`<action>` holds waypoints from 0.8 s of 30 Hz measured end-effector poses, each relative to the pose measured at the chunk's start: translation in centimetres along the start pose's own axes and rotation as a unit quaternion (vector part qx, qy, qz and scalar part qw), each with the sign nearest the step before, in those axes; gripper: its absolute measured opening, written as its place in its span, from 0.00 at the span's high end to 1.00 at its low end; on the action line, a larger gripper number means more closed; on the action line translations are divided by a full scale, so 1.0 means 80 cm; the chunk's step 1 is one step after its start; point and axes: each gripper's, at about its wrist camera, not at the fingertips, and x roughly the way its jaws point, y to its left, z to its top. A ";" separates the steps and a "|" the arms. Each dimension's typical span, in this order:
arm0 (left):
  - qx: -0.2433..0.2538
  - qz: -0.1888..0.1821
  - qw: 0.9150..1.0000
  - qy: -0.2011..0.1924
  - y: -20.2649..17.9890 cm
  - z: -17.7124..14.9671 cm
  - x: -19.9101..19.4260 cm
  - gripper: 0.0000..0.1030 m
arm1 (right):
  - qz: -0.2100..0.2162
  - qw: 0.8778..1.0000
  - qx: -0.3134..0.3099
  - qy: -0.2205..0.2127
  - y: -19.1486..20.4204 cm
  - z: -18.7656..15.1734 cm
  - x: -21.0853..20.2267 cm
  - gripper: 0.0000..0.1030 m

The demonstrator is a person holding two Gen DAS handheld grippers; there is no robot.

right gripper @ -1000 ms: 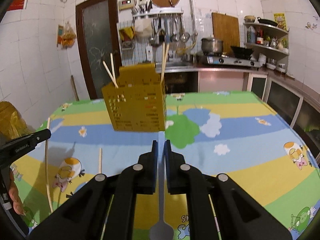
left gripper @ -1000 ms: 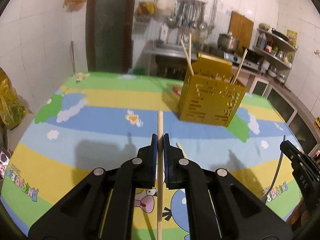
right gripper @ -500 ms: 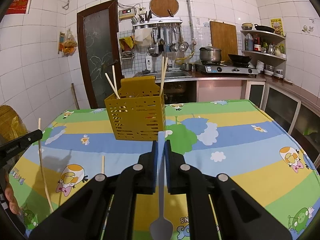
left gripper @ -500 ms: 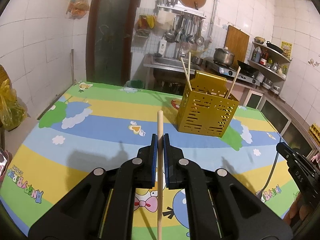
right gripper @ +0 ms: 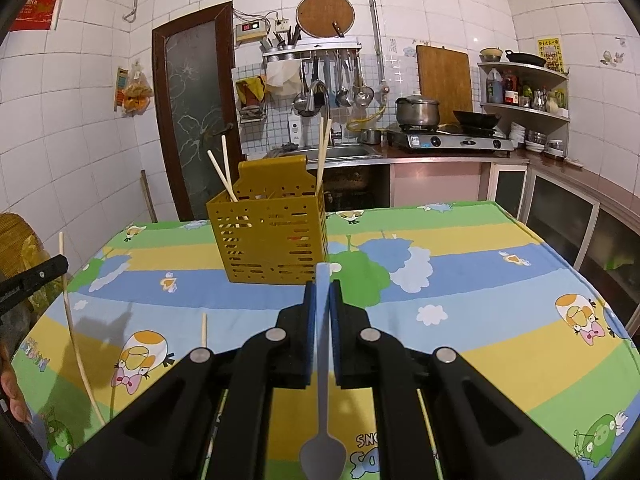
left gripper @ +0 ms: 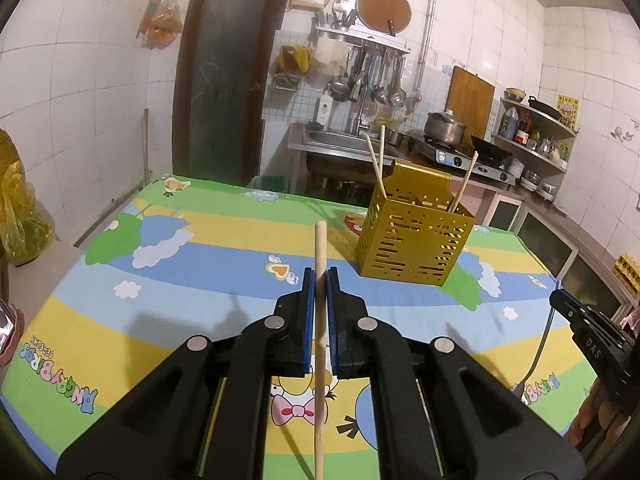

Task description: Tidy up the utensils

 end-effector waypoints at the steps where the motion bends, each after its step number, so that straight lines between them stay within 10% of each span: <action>1: -0.001 -0.002 1.000 0.000 0.001 0.000 0.000 0.96 | -0.001 1.000 0.000 -0.002 0.000 0.000 -0.001 0.93; 15: 0.011 -0.018 0.999 -0.029 -0.006 0.017 -0.007 0.96 | 0.001 1.000 0.007 -0.021 -0.005 0.016 -0.002 0.93; 24: 0.055 -0.040 0.993 -0.096 -0.061 0.094 0.005 0.96 | 0.012 0.997 0.004 -0.079 0.007 0.097 0.011 0.93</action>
